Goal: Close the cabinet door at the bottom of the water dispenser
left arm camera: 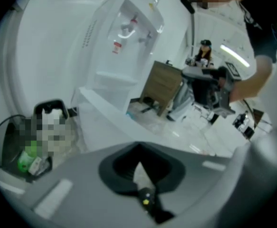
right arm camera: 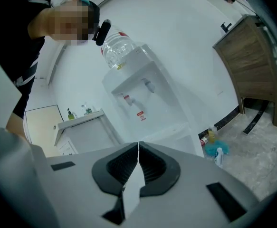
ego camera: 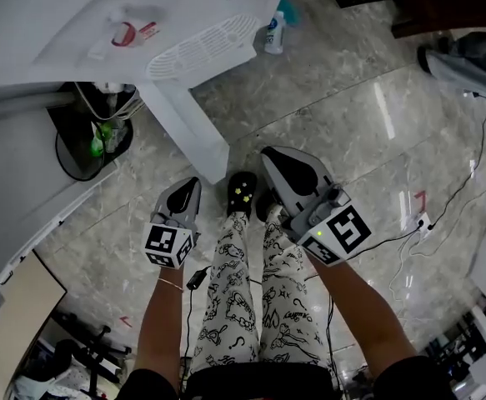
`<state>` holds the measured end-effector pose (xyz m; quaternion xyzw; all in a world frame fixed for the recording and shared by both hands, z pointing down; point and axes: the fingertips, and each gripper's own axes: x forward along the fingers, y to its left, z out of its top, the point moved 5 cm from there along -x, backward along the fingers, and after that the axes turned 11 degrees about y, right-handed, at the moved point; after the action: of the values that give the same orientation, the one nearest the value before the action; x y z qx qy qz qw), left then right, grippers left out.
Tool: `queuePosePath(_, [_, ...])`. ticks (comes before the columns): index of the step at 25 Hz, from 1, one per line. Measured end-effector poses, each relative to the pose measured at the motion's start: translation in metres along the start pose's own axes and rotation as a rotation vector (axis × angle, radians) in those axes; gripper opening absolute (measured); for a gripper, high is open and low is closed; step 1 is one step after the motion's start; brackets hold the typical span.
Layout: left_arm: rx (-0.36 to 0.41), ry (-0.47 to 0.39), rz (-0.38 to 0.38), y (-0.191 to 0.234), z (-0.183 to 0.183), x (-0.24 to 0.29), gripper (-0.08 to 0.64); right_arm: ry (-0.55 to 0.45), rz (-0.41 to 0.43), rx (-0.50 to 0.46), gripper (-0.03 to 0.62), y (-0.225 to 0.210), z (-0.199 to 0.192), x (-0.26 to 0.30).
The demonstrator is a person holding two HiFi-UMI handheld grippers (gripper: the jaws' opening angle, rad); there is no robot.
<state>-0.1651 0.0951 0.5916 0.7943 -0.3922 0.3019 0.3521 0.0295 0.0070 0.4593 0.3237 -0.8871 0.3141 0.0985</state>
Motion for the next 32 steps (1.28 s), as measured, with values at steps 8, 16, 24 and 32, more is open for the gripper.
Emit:
queuePosePath(8, [-0.038,0.044,-0.035,-0.010,0.000,0.031,-0.002,-0.017,0.001,0.033,0.017,-0.010,0.003,0.003])
queuePosePath(16, [0.038,0.043,-0.108,-0.036,0.052,0.084,-0.002,-0.039,-0.040,0.032,0.017,-0.041,0.016,-0.016])
queuePosePath(24, [0.014,0.000,-0.077,-0.046,0.108,0.127,-0.002,-0.081,-0.091,0.017,0.017,-0.085,0.037,-0.042])
queuePosePath(32, [0.002,-0.037,-0.051,-0.035,0.160,0.167,-0.002,-0.094,-0.085,-0.038,0.017,-0.111,0.050,-0.046])
